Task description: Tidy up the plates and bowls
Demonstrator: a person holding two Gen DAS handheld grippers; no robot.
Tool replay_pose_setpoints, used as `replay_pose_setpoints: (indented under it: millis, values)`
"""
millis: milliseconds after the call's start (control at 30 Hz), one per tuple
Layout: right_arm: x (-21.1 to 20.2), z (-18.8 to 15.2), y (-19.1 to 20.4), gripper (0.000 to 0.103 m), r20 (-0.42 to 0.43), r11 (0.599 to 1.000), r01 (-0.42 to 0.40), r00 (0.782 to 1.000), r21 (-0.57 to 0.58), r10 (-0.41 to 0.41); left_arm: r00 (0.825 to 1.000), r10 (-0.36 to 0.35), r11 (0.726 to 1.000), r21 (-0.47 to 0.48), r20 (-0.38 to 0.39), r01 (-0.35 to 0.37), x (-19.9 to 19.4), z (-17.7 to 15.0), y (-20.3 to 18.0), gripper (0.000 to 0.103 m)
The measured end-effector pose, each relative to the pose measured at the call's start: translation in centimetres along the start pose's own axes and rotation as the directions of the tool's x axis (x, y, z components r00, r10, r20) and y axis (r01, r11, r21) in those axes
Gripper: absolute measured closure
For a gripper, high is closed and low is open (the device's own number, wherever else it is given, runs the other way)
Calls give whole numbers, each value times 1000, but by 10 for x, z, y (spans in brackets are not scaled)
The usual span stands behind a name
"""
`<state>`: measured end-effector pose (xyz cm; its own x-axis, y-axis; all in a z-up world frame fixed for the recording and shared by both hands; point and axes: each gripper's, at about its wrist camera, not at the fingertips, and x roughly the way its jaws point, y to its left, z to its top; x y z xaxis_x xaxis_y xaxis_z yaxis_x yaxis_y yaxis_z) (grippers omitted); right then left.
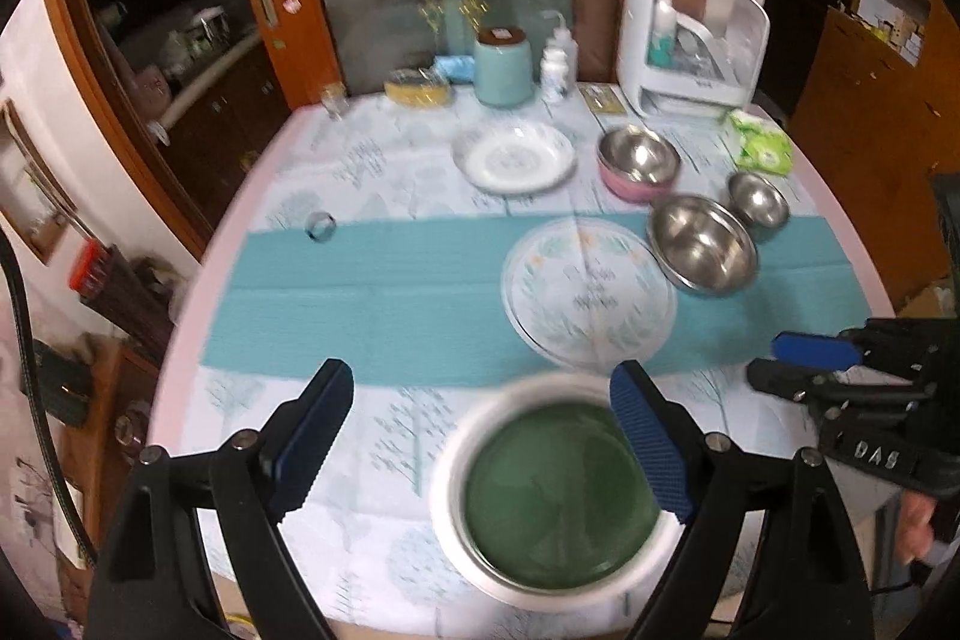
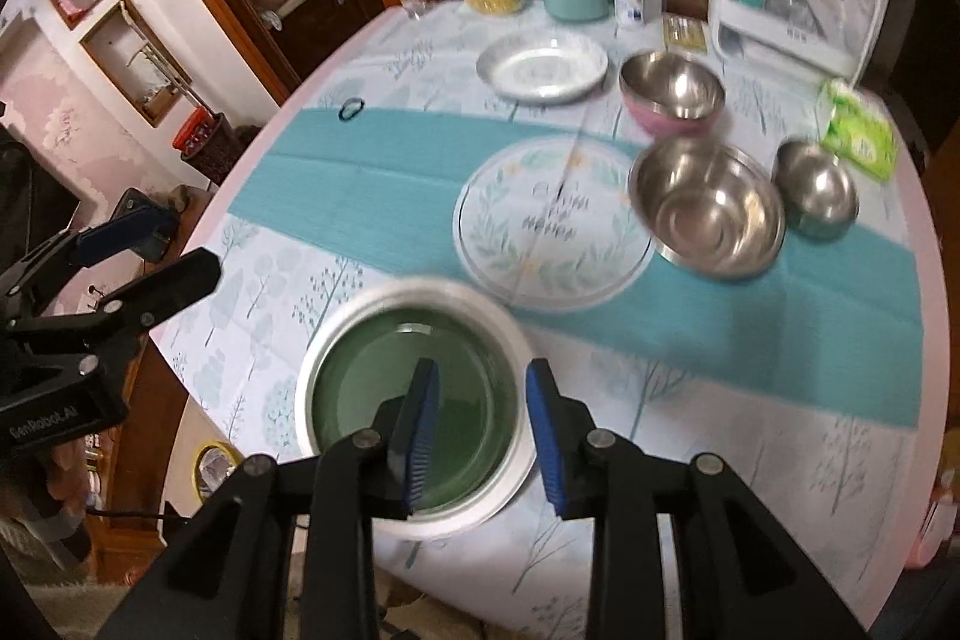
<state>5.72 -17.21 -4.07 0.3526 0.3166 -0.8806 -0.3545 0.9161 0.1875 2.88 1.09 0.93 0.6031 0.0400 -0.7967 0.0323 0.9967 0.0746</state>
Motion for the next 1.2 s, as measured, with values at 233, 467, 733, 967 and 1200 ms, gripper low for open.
replay_pose_setpoints:
  millis: [233,467,733,967,1200]
  values:
    - [-15,59,-21,73,67,996,84,994,-33,-82,998,32,999,18,50,-33,1,66,27,16]
    - [-13,142,-54,73,130,984,173,976,38,-177,991,35,995,91,126,-47,50,159,52,16]
    - [55,224,-78,73,92,975,164,980,150,-179,997,11,994,107,76,-19,175,247,70,16]
    - [146,252,-92,73,-23,963,69,998,260,-66,990,-79,993,76,-115,88,309,271,70,16]
    - [204,273,-121,73,-67,928,53,997,370,-31,950,-136,989,10,-282,145,407,257,74,16]
